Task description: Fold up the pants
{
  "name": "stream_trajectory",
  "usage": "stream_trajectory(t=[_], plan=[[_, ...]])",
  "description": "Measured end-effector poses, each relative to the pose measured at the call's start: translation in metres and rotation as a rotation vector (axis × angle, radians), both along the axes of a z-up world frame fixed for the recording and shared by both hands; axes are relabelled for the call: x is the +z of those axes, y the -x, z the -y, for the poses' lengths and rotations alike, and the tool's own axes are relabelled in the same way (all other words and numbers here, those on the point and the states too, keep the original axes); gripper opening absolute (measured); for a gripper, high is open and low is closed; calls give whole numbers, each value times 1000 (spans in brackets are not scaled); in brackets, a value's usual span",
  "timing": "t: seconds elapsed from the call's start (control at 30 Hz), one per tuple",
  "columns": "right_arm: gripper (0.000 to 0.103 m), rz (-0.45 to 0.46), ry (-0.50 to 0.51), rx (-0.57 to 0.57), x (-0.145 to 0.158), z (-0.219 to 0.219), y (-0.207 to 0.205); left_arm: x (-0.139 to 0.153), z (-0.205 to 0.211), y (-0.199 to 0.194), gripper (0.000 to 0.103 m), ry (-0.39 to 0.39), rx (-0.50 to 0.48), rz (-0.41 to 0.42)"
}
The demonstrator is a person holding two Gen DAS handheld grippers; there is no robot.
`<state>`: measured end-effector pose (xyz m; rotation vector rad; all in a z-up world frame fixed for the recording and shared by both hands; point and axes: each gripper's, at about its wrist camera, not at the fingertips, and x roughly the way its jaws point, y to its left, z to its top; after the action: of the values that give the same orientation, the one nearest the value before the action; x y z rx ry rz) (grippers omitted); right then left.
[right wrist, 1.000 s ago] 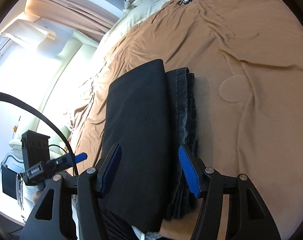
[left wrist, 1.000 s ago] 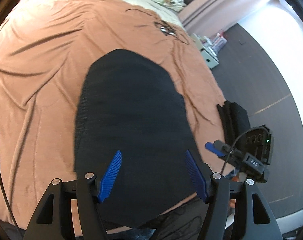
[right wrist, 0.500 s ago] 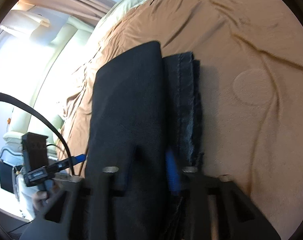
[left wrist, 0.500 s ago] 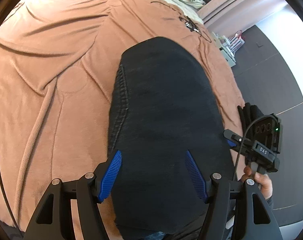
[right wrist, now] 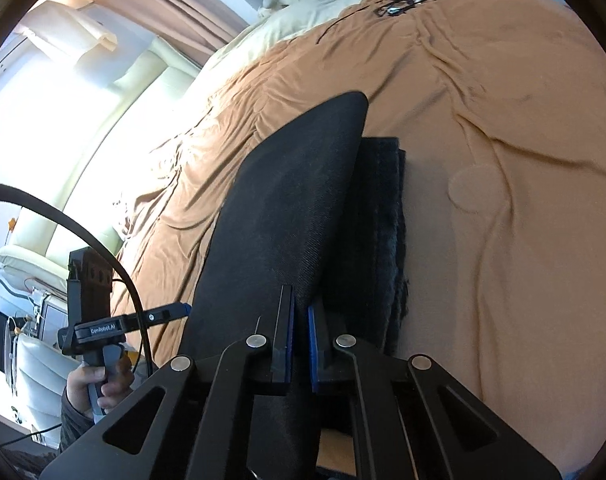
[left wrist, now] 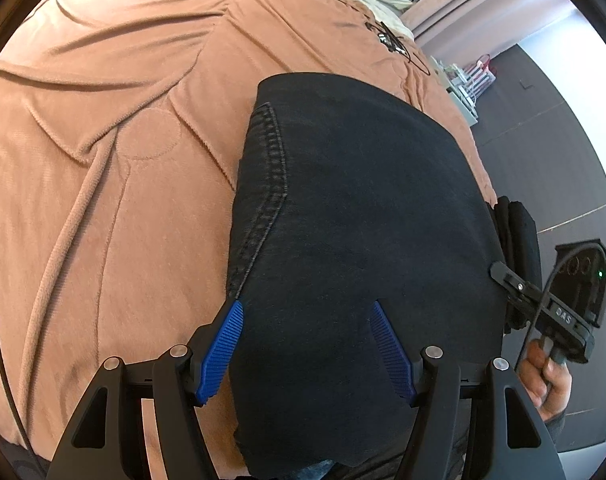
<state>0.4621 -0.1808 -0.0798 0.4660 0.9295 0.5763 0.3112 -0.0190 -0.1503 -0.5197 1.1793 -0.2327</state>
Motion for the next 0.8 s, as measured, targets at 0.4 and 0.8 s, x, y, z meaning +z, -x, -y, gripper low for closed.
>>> stream_trajectory(t=[0.4, 0.8], plan=[[2, -60, 64, -71, -16, -1, -9, 5, -3, 2, 67, -17, 3, 14], [8, -45, 108, -57, -3, -1, 6, -16, -20, 5, 67, -23, 73, -19]])
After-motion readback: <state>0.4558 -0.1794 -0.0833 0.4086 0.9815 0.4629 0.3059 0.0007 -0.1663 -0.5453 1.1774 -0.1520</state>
